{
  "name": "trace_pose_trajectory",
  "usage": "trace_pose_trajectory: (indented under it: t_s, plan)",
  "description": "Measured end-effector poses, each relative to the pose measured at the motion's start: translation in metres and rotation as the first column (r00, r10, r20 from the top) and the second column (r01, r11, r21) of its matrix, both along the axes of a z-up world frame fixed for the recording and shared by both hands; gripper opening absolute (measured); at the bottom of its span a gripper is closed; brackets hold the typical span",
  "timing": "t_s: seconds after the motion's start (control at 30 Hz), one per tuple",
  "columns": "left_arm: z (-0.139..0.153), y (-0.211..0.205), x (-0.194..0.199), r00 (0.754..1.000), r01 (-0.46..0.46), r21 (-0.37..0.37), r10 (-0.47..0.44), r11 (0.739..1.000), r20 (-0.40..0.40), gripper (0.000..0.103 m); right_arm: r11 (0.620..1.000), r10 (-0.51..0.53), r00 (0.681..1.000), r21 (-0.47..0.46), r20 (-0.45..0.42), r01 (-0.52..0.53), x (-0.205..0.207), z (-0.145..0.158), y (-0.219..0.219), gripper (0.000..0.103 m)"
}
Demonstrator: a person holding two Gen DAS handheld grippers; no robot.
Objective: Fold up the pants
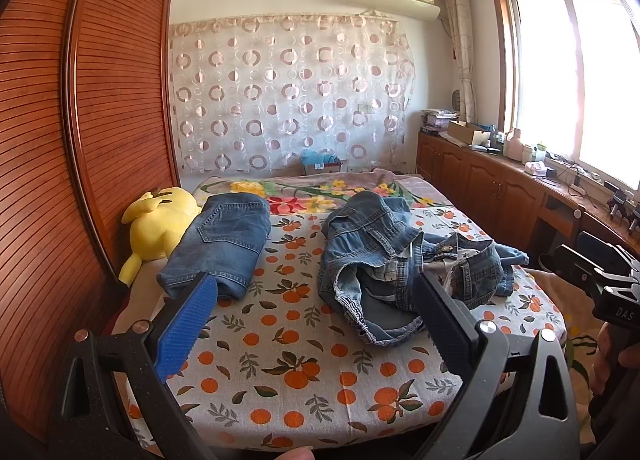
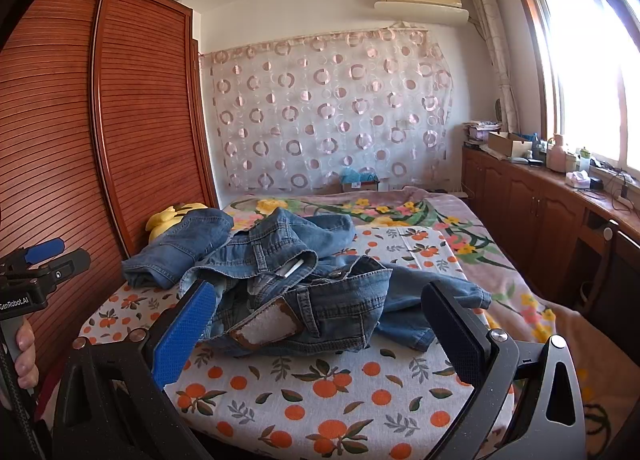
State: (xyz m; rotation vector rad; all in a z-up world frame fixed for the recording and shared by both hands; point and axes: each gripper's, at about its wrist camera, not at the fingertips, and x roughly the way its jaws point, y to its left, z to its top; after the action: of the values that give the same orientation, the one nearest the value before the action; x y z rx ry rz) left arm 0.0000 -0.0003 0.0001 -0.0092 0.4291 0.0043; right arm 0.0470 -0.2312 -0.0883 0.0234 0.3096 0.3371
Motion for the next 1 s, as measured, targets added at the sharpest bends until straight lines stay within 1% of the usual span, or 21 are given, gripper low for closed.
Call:
trace_pose_trajectory:
  t_s: [1.0]
  plan:
    - [-0.0001,-0.0001,0.0001,1.000,0.000,0.001,0.000,1.000,0.001,0.098,1.000,-0.005,1.000,0.003,0.005,0.005,-0.0024,0.0010,-0.0014,0.103]
